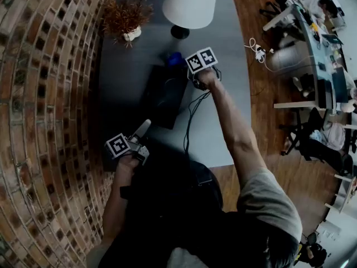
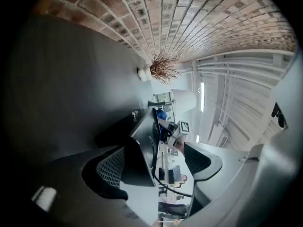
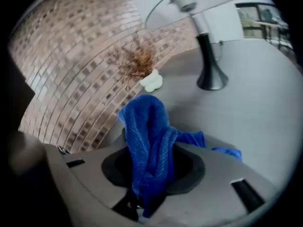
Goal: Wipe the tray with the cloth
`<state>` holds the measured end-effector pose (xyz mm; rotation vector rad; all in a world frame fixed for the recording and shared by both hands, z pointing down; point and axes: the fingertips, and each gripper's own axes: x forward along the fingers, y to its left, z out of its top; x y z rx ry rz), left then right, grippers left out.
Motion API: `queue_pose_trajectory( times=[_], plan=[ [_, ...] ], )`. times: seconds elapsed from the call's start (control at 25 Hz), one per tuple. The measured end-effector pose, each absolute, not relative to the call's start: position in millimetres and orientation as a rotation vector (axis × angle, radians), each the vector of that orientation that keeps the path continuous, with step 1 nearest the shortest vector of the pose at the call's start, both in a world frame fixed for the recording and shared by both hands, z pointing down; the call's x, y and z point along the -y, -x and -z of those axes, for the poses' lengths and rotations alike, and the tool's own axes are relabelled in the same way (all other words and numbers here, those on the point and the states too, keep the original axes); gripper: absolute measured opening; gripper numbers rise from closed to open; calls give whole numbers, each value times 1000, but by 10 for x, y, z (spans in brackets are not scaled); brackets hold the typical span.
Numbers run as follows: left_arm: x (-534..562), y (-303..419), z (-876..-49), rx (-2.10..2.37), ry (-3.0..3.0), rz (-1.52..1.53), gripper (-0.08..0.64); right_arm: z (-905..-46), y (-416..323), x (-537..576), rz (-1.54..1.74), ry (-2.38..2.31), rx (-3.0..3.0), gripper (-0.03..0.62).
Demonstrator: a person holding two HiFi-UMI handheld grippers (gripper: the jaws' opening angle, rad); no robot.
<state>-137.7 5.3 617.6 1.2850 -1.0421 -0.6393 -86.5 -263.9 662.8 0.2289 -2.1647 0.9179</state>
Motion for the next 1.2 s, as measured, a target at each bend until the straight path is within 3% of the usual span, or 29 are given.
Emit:
queue_pose_trajectory(
  times=[0.24, 0.48, 0.72, 0.88, 1.08, 1.2],
  plan=[
    [669, 2117, -6192, 1175, -1509, 507, 390, -6609, -15, 1987, -1370, -465, 2261, 124],
    [827, 2151, -6073, 1198, -1606, 410, 382, -6636, -413, 1308, -1616, -637, 2316, 126],
    [479, 1821, -5815, 1221, -1764, 312, 377, -6121, -375, 2160, -1607, -829, 2544, 127],
    [427, 1644, -5807, 1194, -1819, 253, 370, -6251, -169, 1670, -1567, -661, 2472, 127],
    [464, 1636, -5802, 1213, -1847, 199, 365, -6344, -443, 468, -1505, -351, 2331, 127],
    [459, 1628, -5822, 1223, -1851, 185, 365, -6439, -730, 487, -1381, -398, 2293, 127]
  ],
)
